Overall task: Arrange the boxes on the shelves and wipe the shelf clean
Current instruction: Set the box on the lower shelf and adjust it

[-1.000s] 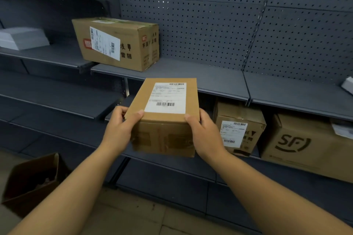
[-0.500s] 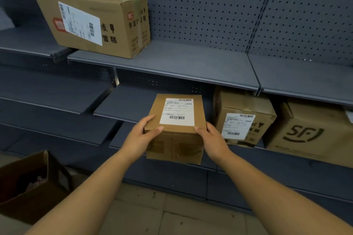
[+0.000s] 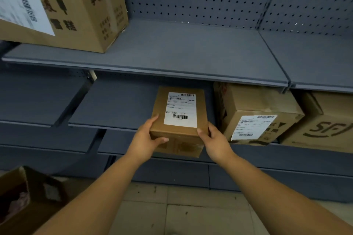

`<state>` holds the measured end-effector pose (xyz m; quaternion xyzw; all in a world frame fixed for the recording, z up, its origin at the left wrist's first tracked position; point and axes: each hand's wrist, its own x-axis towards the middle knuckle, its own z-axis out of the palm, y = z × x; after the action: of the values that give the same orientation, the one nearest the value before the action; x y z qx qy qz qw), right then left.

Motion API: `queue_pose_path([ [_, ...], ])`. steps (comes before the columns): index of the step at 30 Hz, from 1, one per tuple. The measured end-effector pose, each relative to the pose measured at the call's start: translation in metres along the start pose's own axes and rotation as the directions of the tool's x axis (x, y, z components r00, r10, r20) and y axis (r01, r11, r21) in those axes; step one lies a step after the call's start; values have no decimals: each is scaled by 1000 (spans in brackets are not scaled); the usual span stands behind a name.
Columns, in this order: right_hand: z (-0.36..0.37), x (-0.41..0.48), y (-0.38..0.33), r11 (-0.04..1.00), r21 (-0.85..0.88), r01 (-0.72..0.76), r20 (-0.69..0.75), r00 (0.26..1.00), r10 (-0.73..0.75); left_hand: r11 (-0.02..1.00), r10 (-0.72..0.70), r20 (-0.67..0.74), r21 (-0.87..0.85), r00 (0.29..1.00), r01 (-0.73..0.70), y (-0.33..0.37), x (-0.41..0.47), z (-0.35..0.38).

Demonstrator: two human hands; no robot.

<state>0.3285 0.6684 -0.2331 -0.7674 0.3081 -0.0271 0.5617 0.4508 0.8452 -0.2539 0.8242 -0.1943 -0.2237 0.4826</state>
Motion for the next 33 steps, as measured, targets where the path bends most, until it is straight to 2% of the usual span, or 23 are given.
queue_pose_path([
  [3,4,4,1,933,-352,72,-85,990,-108,1000,-11,2,6,1000,11,-6,18,6],
  [4,6,5,4,883,-457,109,-80,983,-163,1000,-7,5,6,1000,7,-6,22,8],
  [6,9,7,7,761,-618,200,23,971,-236,1000,13,2,25,1000,-13,-4,31,13],
  [9,11,13,8,572,-784,241,165,969,-182,993,21,-32,119,999,-17,3,42,19],
  [12,12,22,5,491,-844,217,175,976,-130,952,108,-106,296,988,-73,6,48,22],
  [14,13,29,2,491,-851,189,161,982,-100,876,260,-105,445,960,-189,4,47,22],
  [16,15,36,-2,489,-856,169,146,986,-84,745,411,-12,580,911,-328,-2,48,24],
  [17,15,40,-4,484,-860,162,142,987,-77,681,432,51,636,901,-362,-2,48,24],
  [19,15,49,-7,484,-862,150,143,988,-52,617,350,160,702,923,-356,0,51,23],
  [22,14,62,-13,495,-858,138,156,988,-6,587,185,228,754,956,-294,7,64,19],
  [26,8,80,-19,520,-845,123,163,986,31,574,124,274,765,954,-294,20,82,14],
  [29,4,85,-22,550,-826,123,163,986,24,574,151,268,760,952,-305,23,89,13],
  [33,0,78,-24,585,-797,152,129,988,-80,616,333,225,683,916,-392,27,84,17],
])
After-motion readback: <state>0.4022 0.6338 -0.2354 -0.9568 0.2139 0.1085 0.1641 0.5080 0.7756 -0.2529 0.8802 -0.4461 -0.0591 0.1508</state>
